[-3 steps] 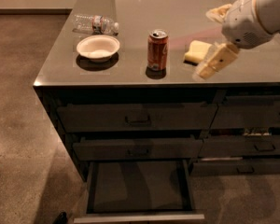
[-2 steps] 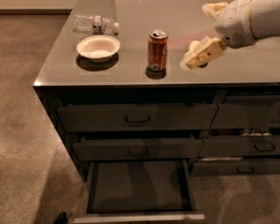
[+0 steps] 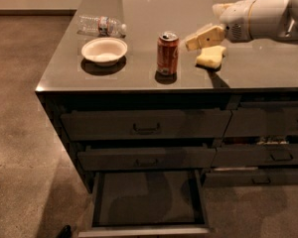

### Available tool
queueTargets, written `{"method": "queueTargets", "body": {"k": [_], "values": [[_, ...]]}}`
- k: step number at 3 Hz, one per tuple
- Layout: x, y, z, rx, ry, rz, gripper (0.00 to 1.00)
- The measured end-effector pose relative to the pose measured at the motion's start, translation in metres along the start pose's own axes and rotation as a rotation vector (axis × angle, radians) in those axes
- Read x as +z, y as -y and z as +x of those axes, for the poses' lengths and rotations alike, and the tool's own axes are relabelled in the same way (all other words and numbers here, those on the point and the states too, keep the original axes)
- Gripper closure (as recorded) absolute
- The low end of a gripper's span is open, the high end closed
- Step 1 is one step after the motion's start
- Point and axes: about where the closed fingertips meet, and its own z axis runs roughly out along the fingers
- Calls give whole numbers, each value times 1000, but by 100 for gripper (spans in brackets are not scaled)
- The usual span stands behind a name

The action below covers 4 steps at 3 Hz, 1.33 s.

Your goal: Place coke can into bottom drawer

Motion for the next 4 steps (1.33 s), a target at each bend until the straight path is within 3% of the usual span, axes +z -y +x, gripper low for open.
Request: {"method": "queueTargets", "body": {"k": [1, 2, 3, 4], "values": [[16, 16, 23, 181, 6, -14, 0], [33, 14, 49, 290, 37, -47, 0], [41, 6, 47, 249, 91, -63, 0], [55, -14, 19, 72, 196, -133, 0]]}}
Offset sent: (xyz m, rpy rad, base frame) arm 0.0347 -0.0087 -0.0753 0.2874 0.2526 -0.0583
